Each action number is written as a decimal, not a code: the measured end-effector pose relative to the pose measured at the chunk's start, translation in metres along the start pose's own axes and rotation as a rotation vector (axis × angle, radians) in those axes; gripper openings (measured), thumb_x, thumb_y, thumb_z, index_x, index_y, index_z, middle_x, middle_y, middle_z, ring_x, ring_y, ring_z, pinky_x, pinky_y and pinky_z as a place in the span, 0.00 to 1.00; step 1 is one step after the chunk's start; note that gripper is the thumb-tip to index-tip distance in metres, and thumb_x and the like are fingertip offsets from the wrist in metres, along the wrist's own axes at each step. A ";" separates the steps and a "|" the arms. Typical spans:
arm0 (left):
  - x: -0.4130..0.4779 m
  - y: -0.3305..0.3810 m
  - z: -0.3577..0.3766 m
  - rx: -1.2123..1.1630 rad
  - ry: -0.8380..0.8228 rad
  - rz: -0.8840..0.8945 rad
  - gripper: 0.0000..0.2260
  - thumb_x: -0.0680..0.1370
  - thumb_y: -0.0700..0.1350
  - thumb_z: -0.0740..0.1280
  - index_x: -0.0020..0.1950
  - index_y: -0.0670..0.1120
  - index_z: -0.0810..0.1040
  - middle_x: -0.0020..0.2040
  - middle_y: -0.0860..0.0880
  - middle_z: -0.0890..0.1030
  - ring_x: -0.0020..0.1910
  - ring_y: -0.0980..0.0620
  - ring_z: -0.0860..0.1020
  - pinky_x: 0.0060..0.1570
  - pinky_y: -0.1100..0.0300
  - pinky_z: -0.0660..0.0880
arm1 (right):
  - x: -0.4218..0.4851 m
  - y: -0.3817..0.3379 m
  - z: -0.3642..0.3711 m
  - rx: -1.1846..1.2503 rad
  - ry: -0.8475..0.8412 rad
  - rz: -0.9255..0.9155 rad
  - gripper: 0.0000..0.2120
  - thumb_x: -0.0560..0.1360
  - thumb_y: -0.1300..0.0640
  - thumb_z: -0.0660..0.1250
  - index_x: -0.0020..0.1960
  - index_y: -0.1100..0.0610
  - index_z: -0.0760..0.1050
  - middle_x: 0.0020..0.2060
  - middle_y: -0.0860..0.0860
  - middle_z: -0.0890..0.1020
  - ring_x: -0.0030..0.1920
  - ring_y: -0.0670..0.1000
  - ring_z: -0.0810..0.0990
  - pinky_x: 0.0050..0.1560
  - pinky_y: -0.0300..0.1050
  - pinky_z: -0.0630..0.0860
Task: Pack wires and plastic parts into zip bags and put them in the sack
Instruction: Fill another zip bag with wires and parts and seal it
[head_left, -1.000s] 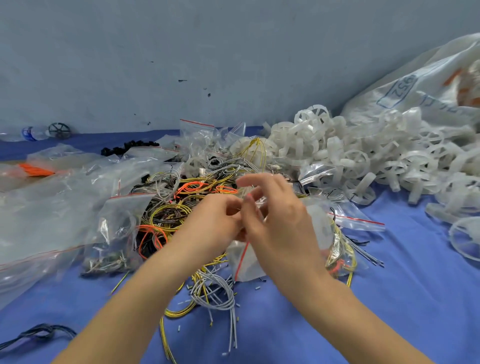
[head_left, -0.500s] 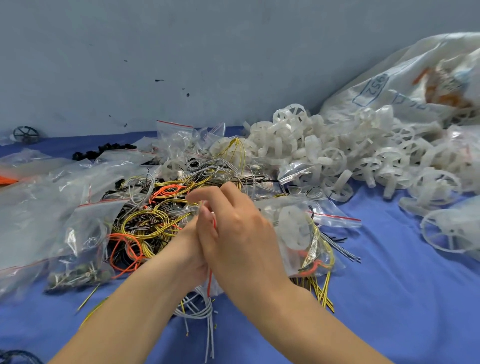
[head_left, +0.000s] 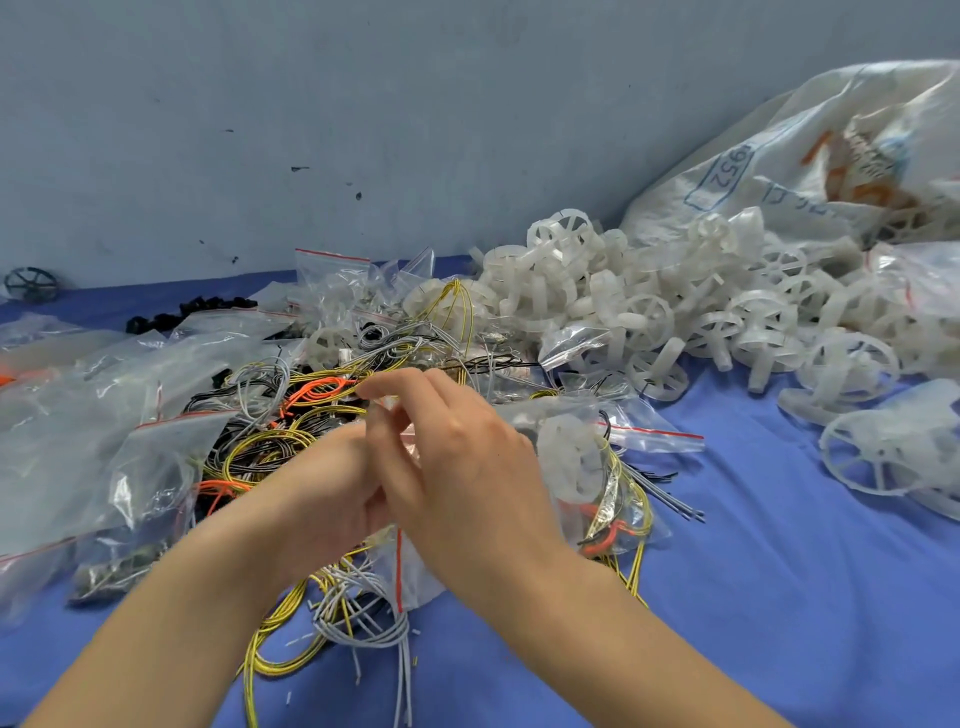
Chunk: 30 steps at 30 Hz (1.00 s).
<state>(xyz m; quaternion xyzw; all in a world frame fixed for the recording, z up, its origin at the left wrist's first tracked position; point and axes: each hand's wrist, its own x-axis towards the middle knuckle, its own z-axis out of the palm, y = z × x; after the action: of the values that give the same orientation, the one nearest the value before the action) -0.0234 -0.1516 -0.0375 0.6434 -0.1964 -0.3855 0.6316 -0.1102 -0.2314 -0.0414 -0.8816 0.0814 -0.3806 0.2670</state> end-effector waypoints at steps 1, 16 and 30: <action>0.002 0.002 -0.005 0.028 0.008 -0.023 0.17 0.84 0.39 0.54 0.68 0.31 0.69 0.64 0.29 0.74 0.54 0.39 0.74 0.61 0.44 0.73 | 0.003 0.002 -0.001 0.022 0.006 0.000 0.11 0.82 0.50 0.58 0.60 0.47 0.75 0.51 0.44 0.79 0.53 0.50 0.77 0.46 0.53 0.77; -0.018 -0.029 -0.020 0.401 -0.108 0.176 0.08 0.80 0.41 0.66 0.58 0.49 0.77 0.50 0.48 0.85 0.50 0.49 0.83 0.47 0.58 0.81 | 0.038 0.064 0.004 -0.043 -0.544 0.048 0.21 0.82 0.39 0.51 0.36 0.47 0.67 0.29 0.44 0.75 0.32 0.44 0.72 0.36 0.44 0.66; -0.033 0.019 -0.024 0.696 0.129 0.627 0.07 0.74 0.53 0.68 0.45 0.53 0.83 0.39 0.52 0.84 0.39 0.55 0.82 0.40 0.66 0.76 | 0.062 0.051 -0.053 0.591 -0.064 0.013 0.06 0.77 0.64 0.68 0.48 0.55 0.82 0.35 0.44 0.82 0.38 0.44 0.79 0.46 0.38 0.75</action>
<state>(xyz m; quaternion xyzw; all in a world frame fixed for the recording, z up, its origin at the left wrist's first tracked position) -0.0213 -0.1134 -0.0129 0.7493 -0.4590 -0.0466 0.4751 -0.1019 -0.3177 0.0009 -0.7766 -0.0358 -0.3579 0.5172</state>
